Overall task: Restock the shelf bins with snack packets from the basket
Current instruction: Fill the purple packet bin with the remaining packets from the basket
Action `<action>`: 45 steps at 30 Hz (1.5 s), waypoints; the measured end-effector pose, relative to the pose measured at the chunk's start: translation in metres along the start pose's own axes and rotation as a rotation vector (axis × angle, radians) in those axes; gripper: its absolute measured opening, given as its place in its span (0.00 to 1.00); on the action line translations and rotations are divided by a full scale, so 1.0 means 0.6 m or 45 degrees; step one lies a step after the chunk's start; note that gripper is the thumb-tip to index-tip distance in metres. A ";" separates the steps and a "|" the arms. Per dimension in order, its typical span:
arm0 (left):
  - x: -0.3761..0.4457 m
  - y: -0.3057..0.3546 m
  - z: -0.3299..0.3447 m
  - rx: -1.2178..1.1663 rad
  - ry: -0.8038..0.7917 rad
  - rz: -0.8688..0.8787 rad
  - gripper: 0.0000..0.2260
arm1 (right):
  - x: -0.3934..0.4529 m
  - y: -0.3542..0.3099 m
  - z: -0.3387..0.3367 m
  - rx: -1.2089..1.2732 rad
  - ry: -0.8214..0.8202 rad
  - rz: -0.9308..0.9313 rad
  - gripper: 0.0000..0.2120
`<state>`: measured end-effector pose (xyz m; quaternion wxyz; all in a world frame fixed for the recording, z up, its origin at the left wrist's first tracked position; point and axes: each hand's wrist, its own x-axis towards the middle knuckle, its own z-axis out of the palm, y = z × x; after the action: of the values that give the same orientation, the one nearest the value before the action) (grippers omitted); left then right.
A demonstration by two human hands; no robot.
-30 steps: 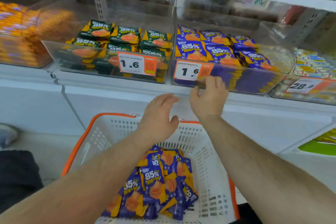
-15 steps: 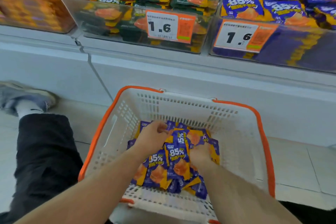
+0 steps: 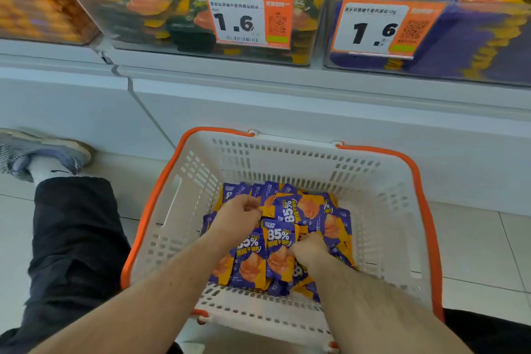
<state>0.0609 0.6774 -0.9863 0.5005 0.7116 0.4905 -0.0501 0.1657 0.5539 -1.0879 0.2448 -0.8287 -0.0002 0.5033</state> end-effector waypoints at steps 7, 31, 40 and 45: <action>-0.018 0.008 -0.010 -0.038 0.032 0.015 0.08 | -0.028 -0.025 -0.025 0.356 0.036 0.002 0.06; -0.083 0.170 -0.176 -1.016 0.472 0.597 0.09 | -0.281 -0.301 -0.090 0.222 0.646 -1.515 0.19; -0.103 0.283 -0.198 -1.101 0.304 0.872 0.09 | -0.345 -0.342 -0.133 0.052 1.153 -1.698 0.34; -0.104 0.368 -0.192 -1.007 0.366 1.052 0.10 | -0.377 -0.364 -0.202 0.103 1.172 -1.581 0.36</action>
<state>0.1458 0.7206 -0.7481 0.6344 0.6026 0.2172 0.4328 0.2090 0.6412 -0.7654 0.4877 -0.7929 -0.3446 -0.1217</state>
